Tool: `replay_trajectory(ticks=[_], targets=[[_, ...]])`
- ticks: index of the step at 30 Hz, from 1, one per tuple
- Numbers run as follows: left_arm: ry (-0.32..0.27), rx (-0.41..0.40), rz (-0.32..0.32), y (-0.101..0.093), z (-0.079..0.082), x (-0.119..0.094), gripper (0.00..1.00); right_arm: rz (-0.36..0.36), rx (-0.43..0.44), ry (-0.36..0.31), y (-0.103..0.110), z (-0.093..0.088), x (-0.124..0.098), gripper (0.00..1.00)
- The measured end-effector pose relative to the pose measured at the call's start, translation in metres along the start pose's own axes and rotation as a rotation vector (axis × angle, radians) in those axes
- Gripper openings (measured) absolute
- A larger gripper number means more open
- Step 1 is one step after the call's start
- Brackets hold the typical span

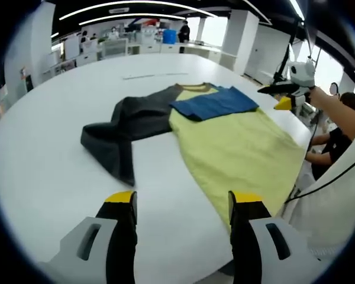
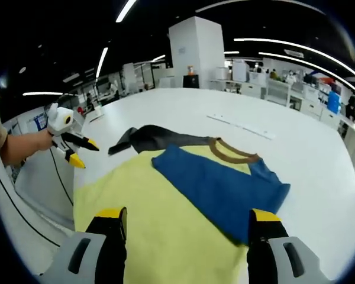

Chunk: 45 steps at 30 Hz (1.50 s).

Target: Fold the garment on the visible template until the final outline fits inside the template.

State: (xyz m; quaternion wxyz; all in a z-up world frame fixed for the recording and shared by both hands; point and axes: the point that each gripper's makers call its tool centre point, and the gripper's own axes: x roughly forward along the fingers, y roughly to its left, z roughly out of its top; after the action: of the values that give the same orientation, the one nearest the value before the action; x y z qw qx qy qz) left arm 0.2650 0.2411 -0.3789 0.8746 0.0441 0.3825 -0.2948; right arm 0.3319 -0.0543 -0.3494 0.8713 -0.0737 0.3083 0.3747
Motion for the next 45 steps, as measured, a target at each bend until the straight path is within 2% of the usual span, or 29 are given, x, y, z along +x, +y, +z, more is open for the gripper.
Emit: replay_trajectory(ticks=[13,15,18,29,34,38,45], targets=[[-0.001,-0.045,0.05,0.018,0.003,0.01,0.57,-0.025,0.011,-0.017,-0.005,-0.013,-0.031,0.83],[-0.01,-0.072,0.047,0.019,0.004,0.011,0.56,-0.034,0.009,-0.018,-0.007,-0.016,-0.035,0.83],[-0.027,-0.108,0.041,0.022,0.007,0.016,0.56,-0.044,0.012,-0.008,-0.009,-0.022,-0.036,0.81],[-0.01,-0.118,0.096,0.037,0.006,0.023,0.53,-0.051,0.049,-0.004,-0.014,-0.036,-0.042,0.82],[0.01,-0.123,0.124,0.047,0.003,0.026,0.46,-0.058,0.065,-0.007,-0.019,-0.039,-0.046,0.82],[-0.011,-0.175,0.124,0.053,0.005,0.028,0.41,-0.066,0.07,-0.009,-0.022,-0.041,-0.048,0.82],[0.003,-0.204,0.144,0.06,0.001,0.03,0.28,-0.072,0.08,-0.005,-0.024,-0.046,-0.052,0.82]])
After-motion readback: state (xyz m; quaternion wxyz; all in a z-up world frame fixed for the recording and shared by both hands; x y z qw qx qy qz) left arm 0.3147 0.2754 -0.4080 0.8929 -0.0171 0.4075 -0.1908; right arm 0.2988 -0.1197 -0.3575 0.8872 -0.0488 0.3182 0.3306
